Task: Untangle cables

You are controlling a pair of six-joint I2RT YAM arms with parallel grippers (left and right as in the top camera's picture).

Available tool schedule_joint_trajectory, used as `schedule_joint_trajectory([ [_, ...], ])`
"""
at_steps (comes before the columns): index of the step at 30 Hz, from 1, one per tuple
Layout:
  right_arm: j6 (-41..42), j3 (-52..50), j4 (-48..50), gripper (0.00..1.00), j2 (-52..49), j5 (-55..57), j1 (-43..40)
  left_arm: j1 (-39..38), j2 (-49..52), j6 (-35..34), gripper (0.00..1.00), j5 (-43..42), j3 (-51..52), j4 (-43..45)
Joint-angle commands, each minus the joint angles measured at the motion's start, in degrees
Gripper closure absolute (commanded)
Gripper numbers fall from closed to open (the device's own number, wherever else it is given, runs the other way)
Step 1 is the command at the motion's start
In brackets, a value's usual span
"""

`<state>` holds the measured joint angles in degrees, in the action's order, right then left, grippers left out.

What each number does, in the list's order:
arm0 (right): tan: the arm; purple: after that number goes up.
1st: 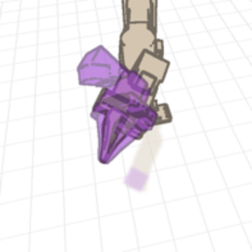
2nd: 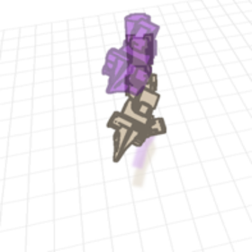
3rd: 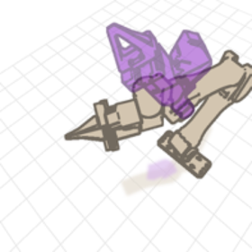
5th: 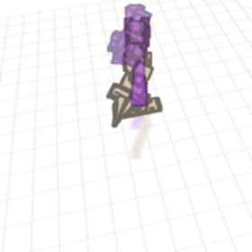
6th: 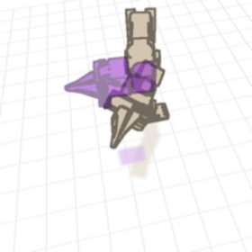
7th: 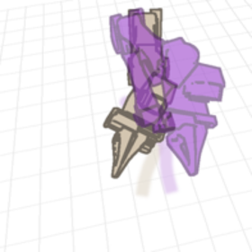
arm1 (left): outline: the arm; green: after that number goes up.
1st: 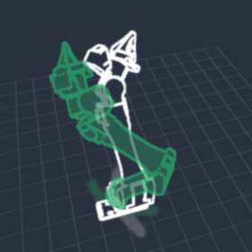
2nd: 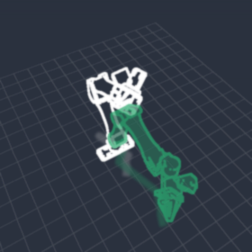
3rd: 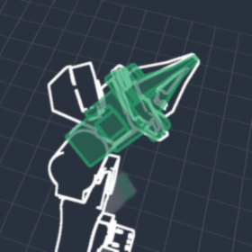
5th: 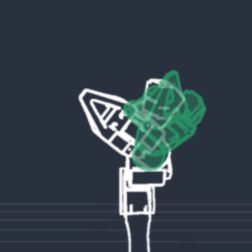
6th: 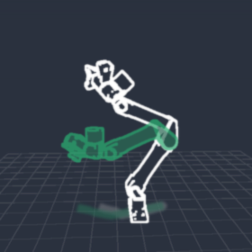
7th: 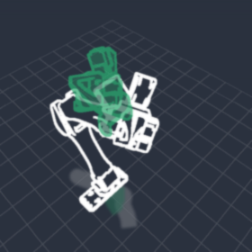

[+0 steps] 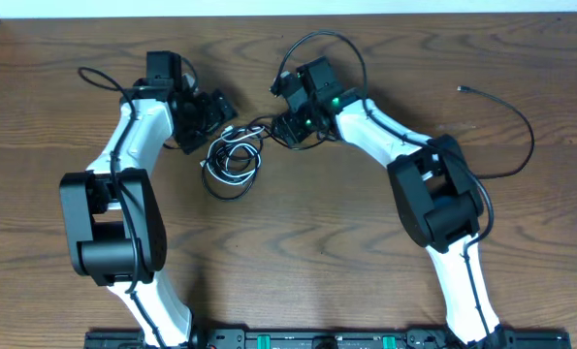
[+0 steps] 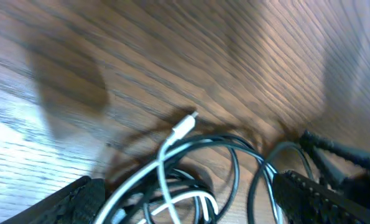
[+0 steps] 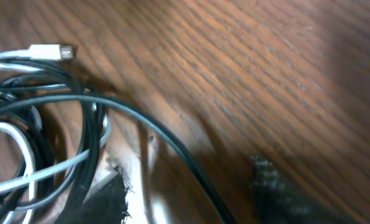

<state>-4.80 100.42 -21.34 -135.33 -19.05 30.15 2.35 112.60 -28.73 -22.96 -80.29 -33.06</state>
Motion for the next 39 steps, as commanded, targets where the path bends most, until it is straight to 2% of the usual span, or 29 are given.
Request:
schedule_joint_trajectory([
  [1,0.50,-0.20,-0.37,0.68,-2.47,4.85,0.17,0.00,-0.52,-1.18,0.07,2.29,0.15,-0.15],
  [3,2.03,-0.13,-0.04,0.96,-2.10,7.08,-0.35,0.00,-0.52,-1.18,0.07,2.27,0.15,-0.15],
  [4,3.21,-0.04,-0.09,0.99,-1.73,8.35,-0.70,0.00,-0.52,-1.18,0.06,2.29,0.15,-0.13],
  [12,6.67,0.00,-3.78,0.99,2.97,15.98,-4.66,0.00,-0.52,-1.18,0.07,2.27,0.15,-0.15],
  [20,7.96,0.00,-8.13,0.99,3.45,17.00,-8.22,-0.90,-0.52,-1.11,0.07,0.26,0.15,-0.79],
  [24,6.08,0.02,-10.16,0.99,3.45,17.25,-9.62,-2.12,-0.50,0.20,0.08,0.33,0.15,-0.28],
  [29,4.28,0.02,-15.47,0.99,3.43,20.87,-11.93,-4.31,-0.50,1.95,0.16,0.33,0.15,0.96],
  [35,4.31,0.00,-20.63,0.99,3.43,24.37,-14.23,-7.82,-0.50,2.08,0.16,4.13,0.15,1.40],
  [36,4.31,0.00,-20.92,0.99,3.43,24.24,-14.34,-8.26,-0.50,2.08,0.18,4.66,0.15,1.40],
  [38,4.31,0.00,-21.46,0.99,3.43,24.26,-14.38,-9.38,-0.50,2.08,0.27,5.90,0.15,1.42],
  [39,4.28,0.00,-21.62,0.99,3.43,24.26,-14.36,-10.01,-0.50,2.05,0.28,7.10,0.15,1.42],
])
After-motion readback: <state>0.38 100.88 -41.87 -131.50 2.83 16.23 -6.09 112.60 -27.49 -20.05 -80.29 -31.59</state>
